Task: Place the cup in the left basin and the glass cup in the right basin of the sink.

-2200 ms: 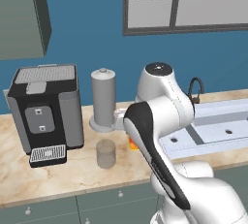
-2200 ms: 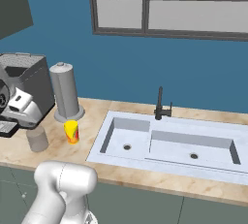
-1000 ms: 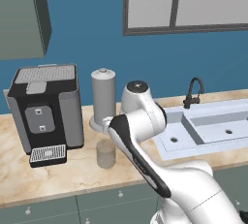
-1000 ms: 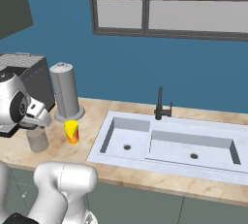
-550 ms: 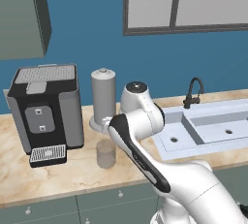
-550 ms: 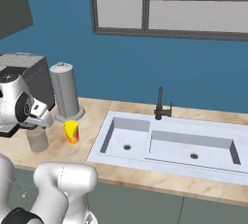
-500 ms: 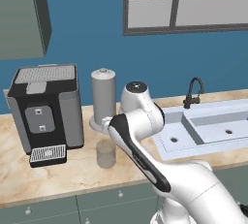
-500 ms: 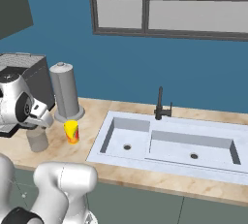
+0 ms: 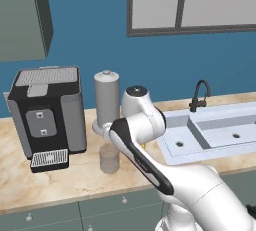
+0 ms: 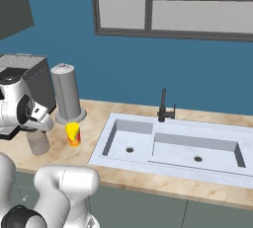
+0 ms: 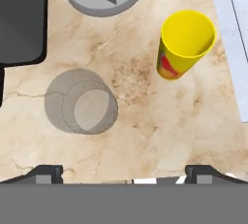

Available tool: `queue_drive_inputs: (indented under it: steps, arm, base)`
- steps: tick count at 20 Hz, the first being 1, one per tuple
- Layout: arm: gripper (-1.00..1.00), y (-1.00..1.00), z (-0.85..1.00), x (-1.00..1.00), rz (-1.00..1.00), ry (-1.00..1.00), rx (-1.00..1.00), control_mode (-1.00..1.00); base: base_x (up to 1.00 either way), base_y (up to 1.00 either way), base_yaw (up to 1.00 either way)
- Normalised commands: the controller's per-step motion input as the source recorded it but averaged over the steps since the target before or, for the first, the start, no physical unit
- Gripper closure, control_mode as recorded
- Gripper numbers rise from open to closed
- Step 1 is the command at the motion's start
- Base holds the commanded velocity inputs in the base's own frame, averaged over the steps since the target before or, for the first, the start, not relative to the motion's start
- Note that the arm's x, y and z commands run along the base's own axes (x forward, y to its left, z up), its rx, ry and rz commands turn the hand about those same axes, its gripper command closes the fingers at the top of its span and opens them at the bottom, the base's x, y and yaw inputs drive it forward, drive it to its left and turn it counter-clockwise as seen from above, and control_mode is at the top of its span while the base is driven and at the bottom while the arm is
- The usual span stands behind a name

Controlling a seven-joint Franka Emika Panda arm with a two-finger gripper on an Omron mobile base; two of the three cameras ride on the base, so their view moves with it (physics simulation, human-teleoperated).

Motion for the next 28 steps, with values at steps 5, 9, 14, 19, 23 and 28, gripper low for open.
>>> queue_drive_inputs:
  steps: [5, 9, 14, 19, 23, 28]
  arm:
    - [-1.0, 0.01, -0.2, 0.15, 0.0, 0.0, 0.0, -1.0]
    - [-1.0, 0.0, -0.17, 0.18, 0.0, 0.0, 0.0, -1.0]
    - [-1.0, 0.02, -0.19, 0.18, 0.0, 0.0, 0.0, -1.0]
    - [-1.0, 0.05, -0.21, 0.16, 0.0, 0.0, 0.0, -1.0]
    - [-1.0, 0.01, -0.19, 0.15, 0.0, 0.0, 0.0, -1.0]
    - [-1.0, 0.01, -0.2, 0.09, 0.0, 0.0, 0.0, -1.0]
  base:
    - [0.0, 0.0, 0.0]
    - [0.0, 0.0, 0.0]
    - [0.0, 0.0, 0.0]
    - [0.0, 0.0, 0.0]
    - [0.0, 0.0, 0.0]
    - [0.0, 0.0, 0.0]
